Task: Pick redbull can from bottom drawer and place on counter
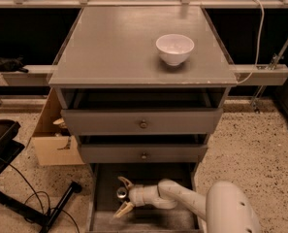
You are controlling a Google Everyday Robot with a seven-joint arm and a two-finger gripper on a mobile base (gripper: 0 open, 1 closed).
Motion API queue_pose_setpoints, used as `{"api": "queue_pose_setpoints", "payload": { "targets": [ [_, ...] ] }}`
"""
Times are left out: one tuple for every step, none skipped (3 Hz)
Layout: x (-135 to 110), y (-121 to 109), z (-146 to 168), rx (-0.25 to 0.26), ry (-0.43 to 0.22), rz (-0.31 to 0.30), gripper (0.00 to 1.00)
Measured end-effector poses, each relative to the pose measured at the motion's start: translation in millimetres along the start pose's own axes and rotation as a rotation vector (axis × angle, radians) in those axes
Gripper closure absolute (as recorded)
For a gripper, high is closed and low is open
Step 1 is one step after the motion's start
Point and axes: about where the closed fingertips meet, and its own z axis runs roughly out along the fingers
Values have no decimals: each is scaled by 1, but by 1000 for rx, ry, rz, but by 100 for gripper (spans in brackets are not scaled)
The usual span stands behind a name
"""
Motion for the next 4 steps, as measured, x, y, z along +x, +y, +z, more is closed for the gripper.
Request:
{"api": "queue_pose_setpoints", "payload": {
  "targets": [
    [14,-14,11,-1,-4,9,27],
    [15,-20,10,7,-2,4,50],
    [-10,-14,-2,32,-12,-8,81],
    [-70,-21,-54,101,-28,-49,100]
  ]
}}
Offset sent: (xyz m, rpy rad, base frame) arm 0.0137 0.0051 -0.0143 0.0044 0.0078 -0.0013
